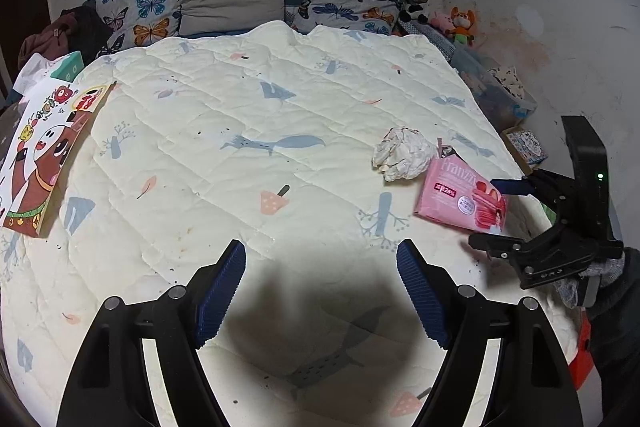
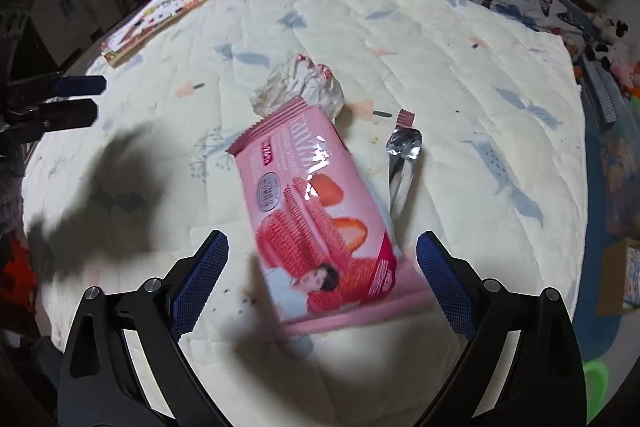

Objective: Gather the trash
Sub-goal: 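Grasp the pink Tanzzi wafer pack with the right tool while the left approaches the plastic bag, then grasp the crumpled white plastic bag with the left tool while the right holds the pack, then lower the pink pack into the green basket and open the right tool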

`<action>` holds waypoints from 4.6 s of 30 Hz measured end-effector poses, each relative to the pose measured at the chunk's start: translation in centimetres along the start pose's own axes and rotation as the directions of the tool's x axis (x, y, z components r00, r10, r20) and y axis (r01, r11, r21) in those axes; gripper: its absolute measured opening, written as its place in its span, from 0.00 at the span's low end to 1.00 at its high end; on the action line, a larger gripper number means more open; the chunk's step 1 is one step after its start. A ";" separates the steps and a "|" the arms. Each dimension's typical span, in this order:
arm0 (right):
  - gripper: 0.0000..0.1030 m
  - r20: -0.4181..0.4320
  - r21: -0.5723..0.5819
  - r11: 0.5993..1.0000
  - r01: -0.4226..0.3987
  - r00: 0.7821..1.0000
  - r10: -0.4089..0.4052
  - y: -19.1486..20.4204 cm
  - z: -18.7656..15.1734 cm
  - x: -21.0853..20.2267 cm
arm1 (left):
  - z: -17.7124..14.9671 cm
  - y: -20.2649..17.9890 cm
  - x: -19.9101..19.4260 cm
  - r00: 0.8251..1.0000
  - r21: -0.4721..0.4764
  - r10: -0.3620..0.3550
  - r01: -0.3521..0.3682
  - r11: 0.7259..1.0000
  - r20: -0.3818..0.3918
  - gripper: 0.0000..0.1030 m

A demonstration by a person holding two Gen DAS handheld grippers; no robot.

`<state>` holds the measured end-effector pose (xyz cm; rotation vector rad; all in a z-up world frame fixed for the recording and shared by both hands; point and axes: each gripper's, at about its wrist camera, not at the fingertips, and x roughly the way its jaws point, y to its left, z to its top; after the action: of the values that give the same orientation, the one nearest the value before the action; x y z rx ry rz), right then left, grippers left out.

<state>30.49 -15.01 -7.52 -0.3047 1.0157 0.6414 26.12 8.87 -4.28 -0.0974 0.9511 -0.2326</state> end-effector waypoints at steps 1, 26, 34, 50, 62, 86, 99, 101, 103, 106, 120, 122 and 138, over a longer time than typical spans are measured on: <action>0.92 -0.012 -0.003 1.000 -0.014 1.000 0.014 -0.1 0.3 0.5 | 0.1 0.0 0.1 1.000 0.001 0.000 0.000 1.000 0.000 0.73; 0.58 -0.011 0.075 0.997 0.013 1.000 -0.012 -0.9 -0.1 0.6 | 2.4 -2.4 4.1 0.999 0.070 -0.032 0.034 0.997 -0.035 0.74; 0.57 0.015 0.135 0.990 0.029 0.999 -0.031 -1.7 -2.1 -2.1 | 4.5 -5.2 6.5 0.998 0.146 -0.044 0.048 0.988 -0.033 0.74; 0.58 0.068 0.231 0.972 0.047 0.996 -0.064 -3.0 -5.9 -6.2 | 6.5 -7.8 11.5 0.995 0.189 -0.064 0.076 0.979 -0.073 0.78; 0.58 0.079 0.296 0.954 0.050 0.994 -0.077 -3.8 -8.1 -7.2 | 6.4 -8.0 12.3 0.994 0.175 -0.086 0.096 0.980 -0.062 0.56; 0.58 0.157 0.506 0.857 0.099 0.966 -0.204 -7.2 -16.8 -15.5 | 3.0 -12.7 3.5 0.983 0.260 -0.180 0.168 0.951 0.022 0.48; 0.59 0.082 0.678 0.704 0.210 0.930 -0.357 -14.0 -23.8 -18.1 | 1.9 -18.5 0.6 0.968 0.353 -0.248 0.222 0.909 0.028 0.48; 0.59 0.075 0.694 0.687 0.213 0.928 -0.364 -14.5 -24.3 -18.2 | 1.8 -19.3 0.4 0.967 0.363 -0.253 0.226 0.904 0.028 0.48; 0.59 0.065 0.710 0.667 0.225 0.923 -0.380 -15.3 -25.0 -18.3 | 1.7 -20.1 0.4 0.966 0.375 -0.257 0.230 0.898 0.023 0.48; 0.60 0.056 0.733 0.640 0.231 0.917 -0.396 -16.2 -26.0 -18.7 | 1.6 -21.1 0.5 0.965 0.388 -0.261 0.236 0.891 0.014 0.48; 0.73 0.069 0.793 0.568 0.221 0.894 -0.444 -18.4 -28.5 -20.2 | 0.8 -24.9 1.1 0.956 0.429 -0.294 0.274 0.861 -0.021 0.48; 0.73 0.074 0.789 0.573 0.221 0.893 -0.445 -18.0 -28.5 -20.5 | 0.7 -25.5 1.2 0.954 0.433 -0.300 0.282 0.856 -0.027 0.48; 0.76 0.097 0.767 0.590 0.250 0.865 -0.493 -14.5 -31.2 -24.0 | -1.8 -34.1 3.3 0.925 0.497 -0.359 0.373 0.784 -0.128 0.48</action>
<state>9.23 -50.95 -3.39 0.2995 0.7941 -0.1585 21.25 -25.01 -1.62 0.2199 0.8612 -0.8488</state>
